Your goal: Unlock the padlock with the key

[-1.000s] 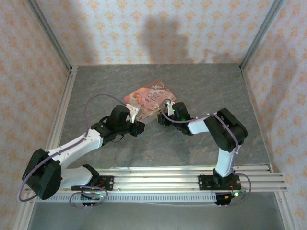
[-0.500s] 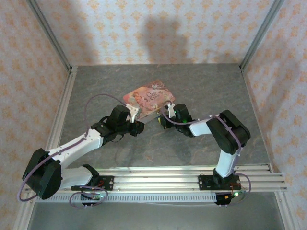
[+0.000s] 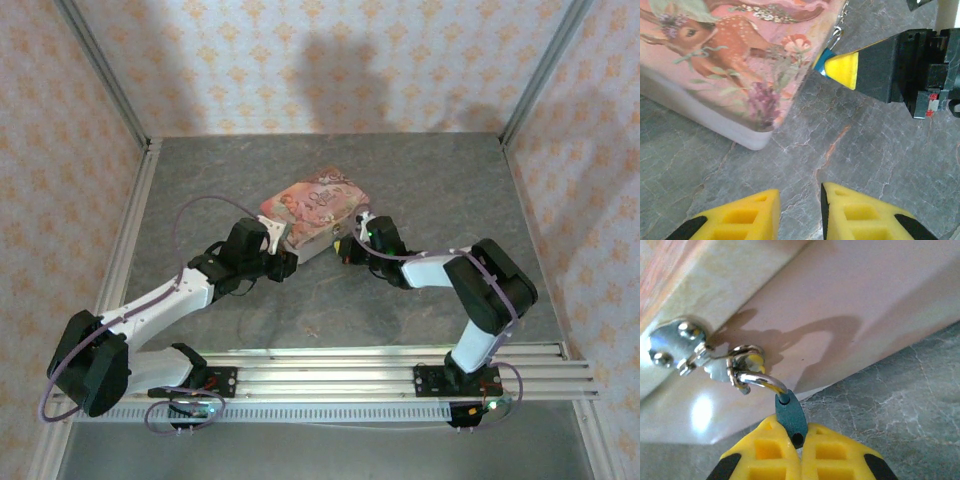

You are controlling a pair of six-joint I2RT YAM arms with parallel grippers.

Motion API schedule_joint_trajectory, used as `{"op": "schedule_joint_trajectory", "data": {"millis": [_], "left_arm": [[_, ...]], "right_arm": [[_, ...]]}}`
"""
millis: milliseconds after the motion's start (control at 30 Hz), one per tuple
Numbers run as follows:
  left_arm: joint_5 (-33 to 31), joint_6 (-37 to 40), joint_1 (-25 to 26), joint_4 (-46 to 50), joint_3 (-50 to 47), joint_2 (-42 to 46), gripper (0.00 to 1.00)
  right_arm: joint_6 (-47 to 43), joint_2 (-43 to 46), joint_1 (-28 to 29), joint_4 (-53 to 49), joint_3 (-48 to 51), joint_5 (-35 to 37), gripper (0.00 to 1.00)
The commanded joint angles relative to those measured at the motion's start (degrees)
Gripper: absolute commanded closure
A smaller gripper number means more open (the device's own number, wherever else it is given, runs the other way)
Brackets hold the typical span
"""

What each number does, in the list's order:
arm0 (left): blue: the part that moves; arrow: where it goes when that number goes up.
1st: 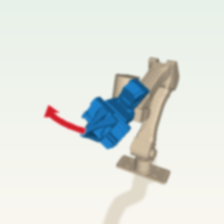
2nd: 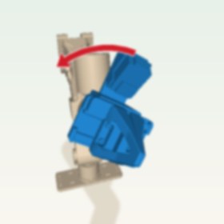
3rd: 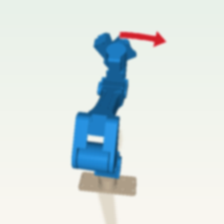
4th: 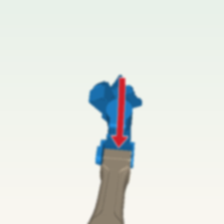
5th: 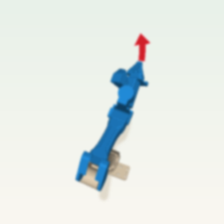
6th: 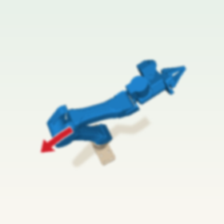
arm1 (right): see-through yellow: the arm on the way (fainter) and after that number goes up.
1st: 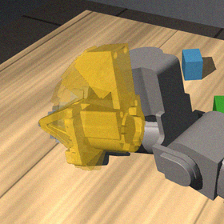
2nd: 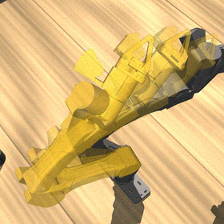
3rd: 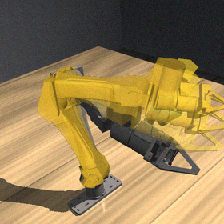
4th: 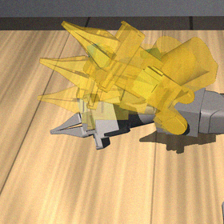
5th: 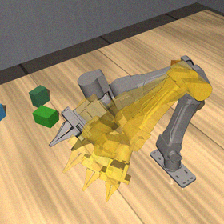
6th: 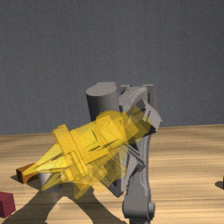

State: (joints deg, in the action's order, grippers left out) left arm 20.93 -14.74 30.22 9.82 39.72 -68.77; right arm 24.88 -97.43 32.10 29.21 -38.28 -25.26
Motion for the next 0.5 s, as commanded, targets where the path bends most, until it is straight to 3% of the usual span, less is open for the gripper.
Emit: {"op": "schedule_joint_trajectory", "data": {"millis": [0, 300, 467], "left_arm": [[-1.5, -0.9, -0.6, 1.3, 1.4, 1.3, 0.72], [-2.3, -1.5, -1.2, 3.2, 0.5, 3.6, 0.72], [-2.7, -1.7, -1.4, 3.2, -0.1, 4.6, 0.72]], "right_arm": [[10.2, 1.3, 0.1, 6.9, 0.0, 2.2, 1.0], [22.5, -2.5, 0.0, 9.1, -1.3, -1.5, 1.0], [24.3, -1.3, 0.0, 0.9, -2.8, -1.6, 1.0]]}}
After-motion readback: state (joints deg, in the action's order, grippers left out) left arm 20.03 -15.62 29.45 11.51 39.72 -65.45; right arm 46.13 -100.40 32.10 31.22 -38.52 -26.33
